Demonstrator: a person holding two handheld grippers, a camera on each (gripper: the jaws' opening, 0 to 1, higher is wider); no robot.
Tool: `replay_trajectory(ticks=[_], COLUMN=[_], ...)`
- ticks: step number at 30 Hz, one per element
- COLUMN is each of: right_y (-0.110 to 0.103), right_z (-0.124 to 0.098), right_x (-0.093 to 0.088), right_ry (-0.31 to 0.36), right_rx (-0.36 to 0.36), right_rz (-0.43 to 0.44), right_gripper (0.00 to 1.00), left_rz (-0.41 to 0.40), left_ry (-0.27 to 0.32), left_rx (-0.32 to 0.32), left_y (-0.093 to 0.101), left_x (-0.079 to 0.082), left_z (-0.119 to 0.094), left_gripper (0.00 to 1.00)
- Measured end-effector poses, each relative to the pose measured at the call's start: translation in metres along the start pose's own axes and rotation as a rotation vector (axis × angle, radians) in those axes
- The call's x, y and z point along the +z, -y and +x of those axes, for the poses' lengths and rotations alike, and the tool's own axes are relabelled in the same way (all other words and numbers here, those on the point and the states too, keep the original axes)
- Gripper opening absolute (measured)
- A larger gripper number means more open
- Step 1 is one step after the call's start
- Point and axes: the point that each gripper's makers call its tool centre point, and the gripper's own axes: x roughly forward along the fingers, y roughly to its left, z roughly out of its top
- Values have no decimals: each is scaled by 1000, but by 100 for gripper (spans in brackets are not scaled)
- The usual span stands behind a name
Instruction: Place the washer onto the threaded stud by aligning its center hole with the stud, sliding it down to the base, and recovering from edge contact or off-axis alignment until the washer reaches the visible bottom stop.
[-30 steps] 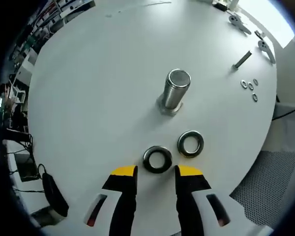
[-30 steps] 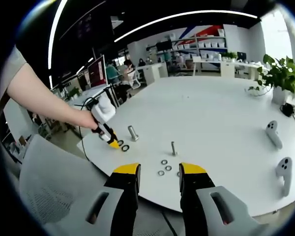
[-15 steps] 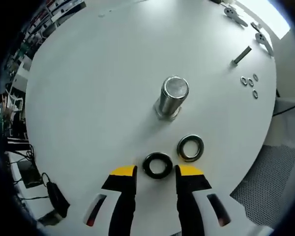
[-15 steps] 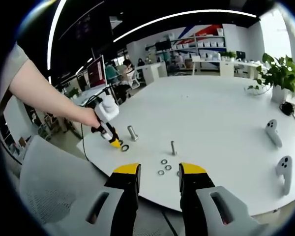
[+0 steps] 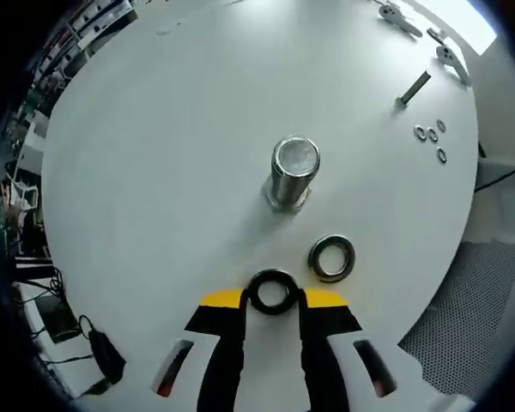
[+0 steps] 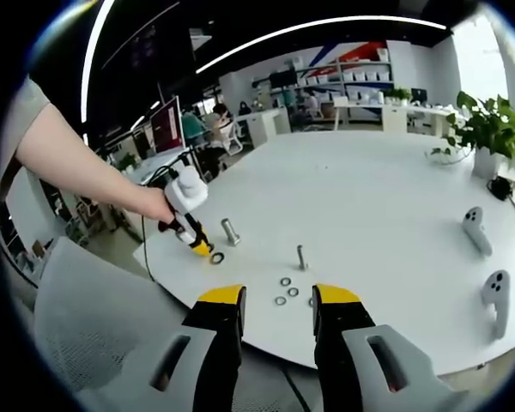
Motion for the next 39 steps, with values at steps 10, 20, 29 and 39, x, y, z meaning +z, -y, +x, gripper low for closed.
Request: replay_trajectory(ticks=[10, 20, 29, 39], right_y=[0, 1, 1, 1], right_z=[0, 0, 1, 0], right_x=[0, 0, 0, 1], right_ry=[-2, 1, 0, 4], right_rx=[0, -1, 1, 2], right_rz=[2, 5, 6, 13], right_gripper=[33, 33, 32, 32], left_rz=[4, -22, -30, -31], left_ry=[-52, -5, -18, 13], left_rx=[1, 2, -5, -6], left_y=[1, 2, 2, 3], left_x=[1, -1, 0, 0], left_z=[0, -2, 0, -1], left_gripper=[23, 23, 25, 22])
